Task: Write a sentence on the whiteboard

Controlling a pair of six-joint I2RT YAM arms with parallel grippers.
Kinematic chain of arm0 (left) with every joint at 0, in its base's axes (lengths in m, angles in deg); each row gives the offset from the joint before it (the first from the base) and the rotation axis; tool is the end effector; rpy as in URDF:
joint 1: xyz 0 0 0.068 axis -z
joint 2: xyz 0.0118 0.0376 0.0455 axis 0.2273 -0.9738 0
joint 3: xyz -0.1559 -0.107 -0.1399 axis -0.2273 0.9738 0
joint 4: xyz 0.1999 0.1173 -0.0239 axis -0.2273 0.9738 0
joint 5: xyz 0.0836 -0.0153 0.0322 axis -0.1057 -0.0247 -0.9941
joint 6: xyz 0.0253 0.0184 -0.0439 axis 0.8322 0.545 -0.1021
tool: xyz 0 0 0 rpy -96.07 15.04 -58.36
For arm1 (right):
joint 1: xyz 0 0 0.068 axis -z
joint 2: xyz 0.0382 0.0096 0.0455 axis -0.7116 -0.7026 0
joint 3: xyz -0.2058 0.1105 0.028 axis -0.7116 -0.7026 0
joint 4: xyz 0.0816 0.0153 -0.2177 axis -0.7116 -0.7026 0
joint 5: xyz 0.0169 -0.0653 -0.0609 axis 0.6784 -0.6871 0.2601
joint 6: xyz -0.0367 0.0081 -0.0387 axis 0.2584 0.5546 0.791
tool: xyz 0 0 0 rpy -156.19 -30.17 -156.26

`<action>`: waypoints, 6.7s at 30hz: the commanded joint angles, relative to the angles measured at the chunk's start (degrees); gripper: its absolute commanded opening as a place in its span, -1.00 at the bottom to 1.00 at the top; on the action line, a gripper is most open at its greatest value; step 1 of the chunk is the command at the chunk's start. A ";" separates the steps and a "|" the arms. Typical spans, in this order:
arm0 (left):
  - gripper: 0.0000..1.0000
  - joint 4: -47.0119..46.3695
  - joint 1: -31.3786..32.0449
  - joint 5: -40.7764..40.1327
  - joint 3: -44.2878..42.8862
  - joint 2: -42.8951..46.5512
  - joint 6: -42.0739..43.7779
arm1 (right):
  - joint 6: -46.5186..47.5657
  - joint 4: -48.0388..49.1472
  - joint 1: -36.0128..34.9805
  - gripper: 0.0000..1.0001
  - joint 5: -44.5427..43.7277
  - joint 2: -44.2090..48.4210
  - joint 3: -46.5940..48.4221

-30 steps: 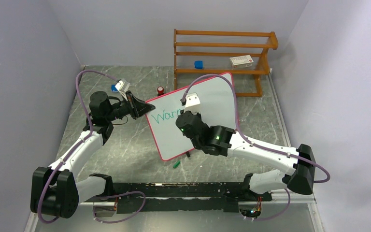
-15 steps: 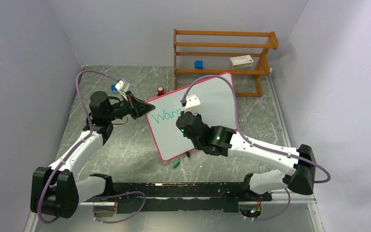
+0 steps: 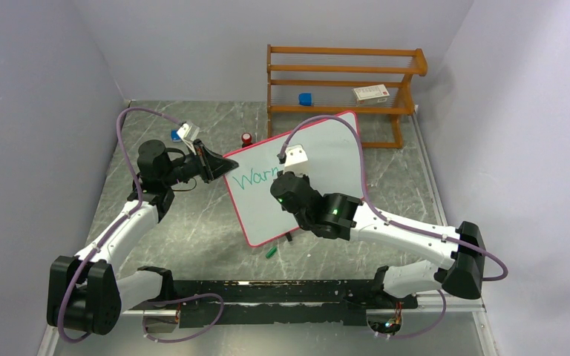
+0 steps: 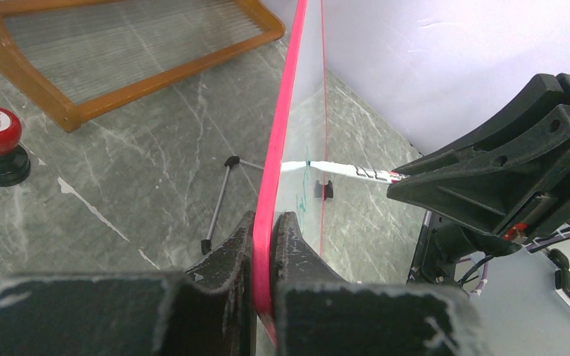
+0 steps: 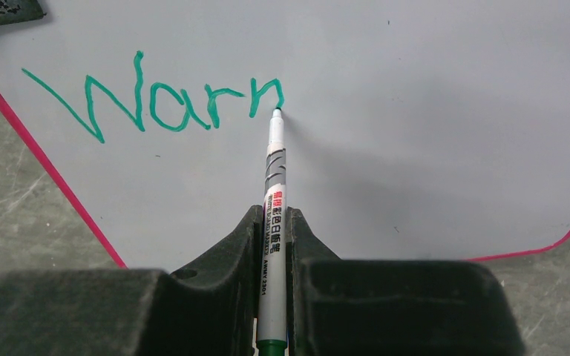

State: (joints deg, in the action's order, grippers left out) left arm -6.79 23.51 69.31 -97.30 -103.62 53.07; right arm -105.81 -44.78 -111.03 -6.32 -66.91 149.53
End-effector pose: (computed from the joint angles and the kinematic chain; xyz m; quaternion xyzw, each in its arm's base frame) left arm 0.2308 -0.0696 0.2597 0.1983 0.7024 -0.4756 0.4910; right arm 0.1287 0.2276 0.2872 -0.1406 0.8406 0.0764 0.5174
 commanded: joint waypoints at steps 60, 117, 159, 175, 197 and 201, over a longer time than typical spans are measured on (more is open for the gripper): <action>-0.90 8.28 1.05 -3.98 1.64 -2.38 11.41 | -1.36 1.05 1.51 -1.00 -4.47 1.59 -2.03; -0.90 9.08 1.05 -4.58 1.29 -2.42 11.91 | 2.55 3.94 4.09 -1.00 0.16 3.66 -1.83; -0.90 9.43 1.05 -4.69 1.20 -2.51 12.26 | 2.64 3.15 7.58 -1.00 0.37 4.20 -2.87; -0.90 9.69 1.05 -4.87 1.11 -2.69 12.43 | 4.69 4.86 7.69 -1.00 5.43 7.26 -2.83; -0.90 9.78 1.05 -4.87 1.11 -2.69 12.57 | 5.36 6.68 8.51 -1.00 5.15 5.60 -1.79; -0.90 9.69 1.05 -4.78 1.11 -2.77 12.59 | 5.32 6.96 8.86 -1.00 5.14 5.33 -1.89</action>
State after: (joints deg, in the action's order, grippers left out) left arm -5.52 23.53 69.49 -98.07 -103.94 53.86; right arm -100.83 -39.71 -103.18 -0.88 -61.75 146.34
